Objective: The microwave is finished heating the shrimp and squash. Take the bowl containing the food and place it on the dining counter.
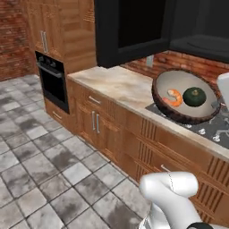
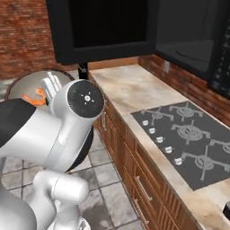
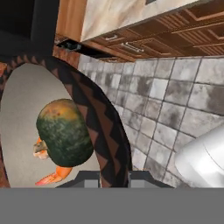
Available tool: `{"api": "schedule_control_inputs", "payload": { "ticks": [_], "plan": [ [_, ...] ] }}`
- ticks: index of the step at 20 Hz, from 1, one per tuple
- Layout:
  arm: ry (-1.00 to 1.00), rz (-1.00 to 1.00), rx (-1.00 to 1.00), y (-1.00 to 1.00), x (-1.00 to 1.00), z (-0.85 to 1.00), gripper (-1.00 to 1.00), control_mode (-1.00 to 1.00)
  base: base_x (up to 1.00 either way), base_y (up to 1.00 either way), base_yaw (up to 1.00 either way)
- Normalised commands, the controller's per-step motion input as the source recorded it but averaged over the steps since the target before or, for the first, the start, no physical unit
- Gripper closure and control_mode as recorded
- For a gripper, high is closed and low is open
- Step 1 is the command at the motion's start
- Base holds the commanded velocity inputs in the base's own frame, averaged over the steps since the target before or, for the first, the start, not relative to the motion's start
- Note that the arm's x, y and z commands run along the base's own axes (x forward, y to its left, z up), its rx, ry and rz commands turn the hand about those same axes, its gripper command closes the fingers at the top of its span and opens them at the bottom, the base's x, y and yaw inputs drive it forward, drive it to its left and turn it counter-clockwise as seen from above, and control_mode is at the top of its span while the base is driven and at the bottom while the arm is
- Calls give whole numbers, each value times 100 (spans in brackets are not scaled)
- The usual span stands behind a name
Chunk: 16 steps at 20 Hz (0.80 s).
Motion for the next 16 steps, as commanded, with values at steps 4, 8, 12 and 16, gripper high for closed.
{"api": "schedule_control_inputs", "payload": {
  "ticks": [4,8,12,16],
  "plan": [
    [0,0,0,0,0,0,100,100,-39,0,72],
    [0,0,0,0,0,0,100,100,-26,0,70],
    [0,0,0,0,0,0,100,100,-15,1,67],
    [0,0,0,0,0,0,100,100,-11,6,65]
  ]
}}
